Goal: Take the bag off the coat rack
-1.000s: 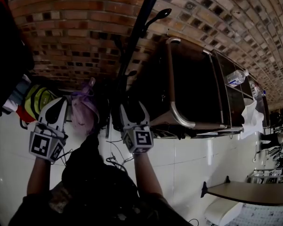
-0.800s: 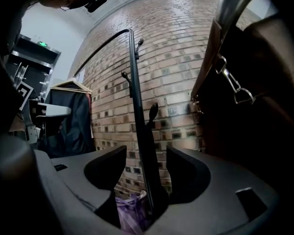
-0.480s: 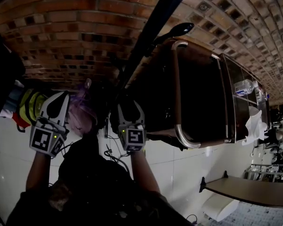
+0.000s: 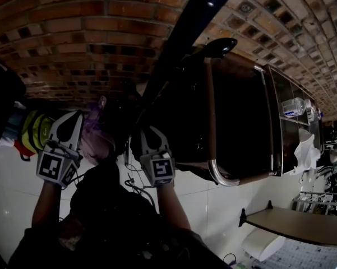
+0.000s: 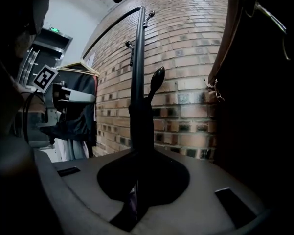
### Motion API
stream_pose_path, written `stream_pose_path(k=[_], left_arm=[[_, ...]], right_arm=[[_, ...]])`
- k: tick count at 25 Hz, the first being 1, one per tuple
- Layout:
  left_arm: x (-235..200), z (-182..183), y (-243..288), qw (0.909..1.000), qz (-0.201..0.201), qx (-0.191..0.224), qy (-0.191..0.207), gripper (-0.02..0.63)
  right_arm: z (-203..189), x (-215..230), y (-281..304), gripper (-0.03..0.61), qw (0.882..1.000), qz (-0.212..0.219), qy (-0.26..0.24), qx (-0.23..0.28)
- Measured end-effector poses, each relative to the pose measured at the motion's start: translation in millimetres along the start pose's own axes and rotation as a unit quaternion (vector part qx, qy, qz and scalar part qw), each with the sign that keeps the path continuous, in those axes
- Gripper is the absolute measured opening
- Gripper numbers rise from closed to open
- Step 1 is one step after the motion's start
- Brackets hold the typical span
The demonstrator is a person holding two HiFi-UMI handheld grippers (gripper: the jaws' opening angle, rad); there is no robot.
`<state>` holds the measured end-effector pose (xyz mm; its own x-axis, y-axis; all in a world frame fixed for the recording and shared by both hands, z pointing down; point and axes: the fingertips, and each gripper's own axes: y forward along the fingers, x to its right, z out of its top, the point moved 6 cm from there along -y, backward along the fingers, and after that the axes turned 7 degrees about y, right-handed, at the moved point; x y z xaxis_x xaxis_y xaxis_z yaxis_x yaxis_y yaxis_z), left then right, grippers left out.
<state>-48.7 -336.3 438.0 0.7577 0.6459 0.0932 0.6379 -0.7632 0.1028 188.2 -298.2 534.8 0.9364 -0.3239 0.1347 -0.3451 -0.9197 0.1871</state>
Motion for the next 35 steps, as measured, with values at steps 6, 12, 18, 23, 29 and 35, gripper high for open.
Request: stream_pose_path(k=[6, 12, 18, 23, 29, 35], left_arm=[[5.6, 1.4, 9.1, 0.9999, -0.016, -0.004, -0.002, 0.028], [12.9, 7.3, 5.2, 0.9997, -0.025, 0.002, -0.005, 0.027], [15.3, 15.1, 0.9, 0.9995, -0.028, 0.011, -0.012, 0.028], [9.0, 16.9, 7.9, 0.9994, -0.031, 0.012, -0.013, 0.028], [2.9, 13.8, 23.8, 0.9992, -0.032, 0.004, -0.023, 0.028], [-1.2, 16.2, 39.5, 0.9989, -0.041, 0.000, -0.022, 0.028]], right_arm=[[24.1, -11.0, -24.7, 0.035, 0.997, 0.027, 0.073, 0.028], [66.4, -31.9, -45.6, 0.034, 0.992, 0.062, 0.094, 0.064], [88.5, -29.6, -43.3, 0.029, 0.984, 0.076, 0.134, 0.092], [97.0, -27.7, -36.4, 0.029, 0.970, 0.113, 0.195, 0.094], [104.4, -23.6, -34.2, 0.029, 0.959, 0.128, 0.230, 0.103], [118.4, -21.8, -30.5, 0.029, 0.959, 0.131, 0.230, 0.104]])
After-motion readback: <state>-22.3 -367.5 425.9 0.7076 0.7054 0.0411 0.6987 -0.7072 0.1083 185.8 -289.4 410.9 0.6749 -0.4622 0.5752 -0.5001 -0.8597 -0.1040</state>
